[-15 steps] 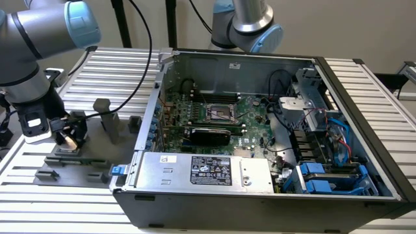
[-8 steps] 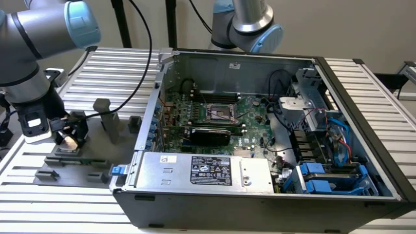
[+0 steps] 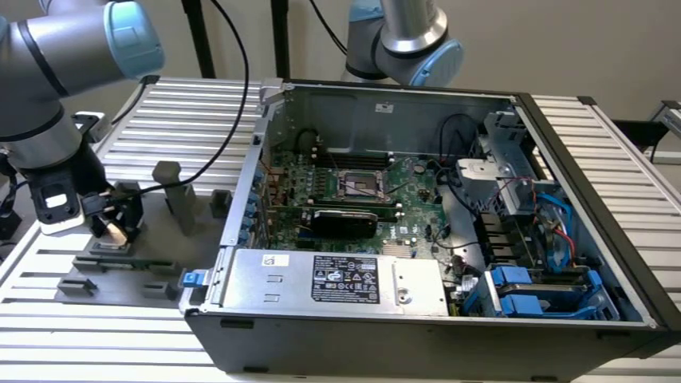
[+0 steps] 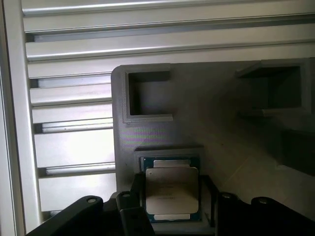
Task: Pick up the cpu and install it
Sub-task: 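Pick up the cpu and move it towards the insertion slot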
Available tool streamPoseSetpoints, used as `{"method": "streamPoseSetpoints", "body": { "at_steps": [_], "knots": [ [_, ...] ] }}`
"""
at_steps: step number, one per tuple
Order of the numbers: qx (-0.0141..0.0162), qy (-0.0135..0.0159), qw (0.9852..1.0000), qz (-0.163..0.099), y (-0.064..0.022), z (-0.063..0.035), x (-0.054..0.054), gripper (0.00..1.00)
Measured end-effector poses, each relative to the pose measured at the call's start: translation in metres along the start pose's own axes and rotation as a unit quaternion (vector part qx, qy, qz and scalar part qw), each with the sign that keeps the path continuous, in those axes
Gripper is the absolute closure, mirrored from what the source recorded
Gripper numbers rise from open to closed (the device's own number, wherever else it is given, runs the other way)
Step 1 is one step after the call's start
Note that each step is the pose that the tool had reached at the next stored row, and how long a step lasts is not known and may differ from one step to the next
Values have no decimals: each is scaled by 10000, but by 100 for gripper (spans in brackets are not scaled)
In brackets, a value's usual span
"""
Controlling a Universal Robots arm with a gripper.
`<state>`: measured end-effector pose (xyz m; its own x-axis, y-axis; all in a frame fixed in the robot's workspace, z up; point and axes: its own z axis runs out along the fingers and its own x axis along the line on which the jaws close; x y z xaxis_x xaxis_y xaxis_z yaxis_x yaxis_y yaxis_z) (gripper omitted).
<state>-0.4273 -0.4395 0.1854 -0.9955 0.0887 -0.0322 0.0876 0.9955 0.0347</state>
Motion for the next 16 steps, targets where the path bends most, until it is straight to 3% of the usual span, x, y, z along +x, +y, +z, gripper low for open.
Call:
{"method": "streamPoseSetpoints", "body": {
  "at_steps": [8, 9, 15, 16],
  "knots": [
    [-3, -17, 10000, -1, 0, 3, -1, 44],
    [-3, -19, 10000, -1, 0, 2, 0, 38],
    [-3, -34, 10000, -1, 0, 5, 0, 40],
    [-3, -38, 10000, -1, 0, 6, 0, 45]
  ]
}}
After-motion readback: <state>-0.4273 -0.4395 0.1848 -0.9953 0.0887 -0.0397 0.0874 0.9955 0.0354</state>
